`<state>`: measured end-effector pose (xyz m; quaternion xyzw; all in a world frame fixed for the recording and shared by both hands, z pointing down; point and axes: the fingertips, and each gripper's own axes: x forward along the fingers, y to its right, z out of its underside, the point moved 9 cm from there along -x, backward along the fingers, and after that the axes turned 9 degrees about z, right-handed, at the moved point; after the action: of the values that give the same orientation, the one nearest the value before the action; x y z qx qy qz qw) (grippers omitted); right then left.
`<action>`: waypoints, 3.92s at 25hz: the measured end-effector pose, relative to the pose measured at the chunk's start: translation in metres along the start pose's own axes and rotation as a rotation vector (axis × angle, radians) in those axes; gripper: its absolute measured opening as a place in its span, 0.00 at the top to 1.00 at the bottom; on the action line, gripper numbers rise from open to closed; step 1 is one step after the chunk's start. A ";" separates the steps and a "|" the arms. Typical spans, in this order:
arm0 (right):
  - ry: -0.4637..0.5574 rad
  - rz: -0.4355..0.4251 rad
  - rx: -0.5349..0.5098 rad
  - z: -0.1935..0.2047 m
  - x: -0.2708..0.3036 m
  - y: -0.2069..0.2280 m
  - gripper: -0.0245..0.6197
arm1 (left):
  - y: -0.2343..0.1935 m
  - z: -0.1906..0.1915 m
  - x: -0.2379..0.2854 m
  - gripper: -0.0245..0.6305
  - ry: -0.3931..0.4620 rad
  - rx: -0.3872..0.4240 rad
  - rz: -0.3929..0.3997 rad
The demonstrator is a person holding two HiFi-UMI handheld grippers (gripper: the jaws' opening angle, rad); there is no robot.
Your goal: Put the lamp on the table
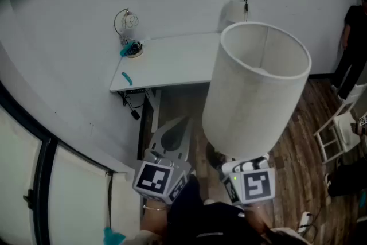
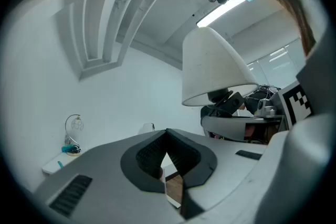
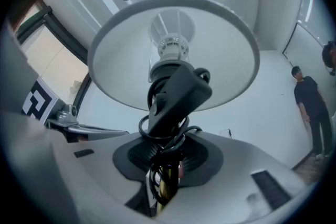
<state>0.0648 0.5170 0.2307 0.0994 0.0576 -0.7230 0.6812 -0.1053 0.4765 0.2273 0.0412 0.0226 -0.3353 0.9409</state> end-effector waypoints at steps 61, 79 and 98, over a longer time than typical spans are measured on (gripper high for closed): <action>0.064 -0.037 0.016 0.043 0.235 -0.013 0.80 | -0.201 0.030 0.151 0.96 -0.037 -0.071 0.022; 0.028 0.049 -0.013 0.065 0.289 -0.051 0.80 | -0.273 0.038 0.155 0.96 -0.035 -0.056 0.087; 0.009 0.060 -0.017 0.074 0.314 -0.056 0.80 | -0.299 0.039 0.161 0.96 -0.009 -0.062 0.069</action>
<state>-0.0118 0.1987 0.2305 0.0985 0.0638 -0.7011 0.7033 -0.1690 0.1408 0.2364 0.0114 0.0271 -0.3021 0.9528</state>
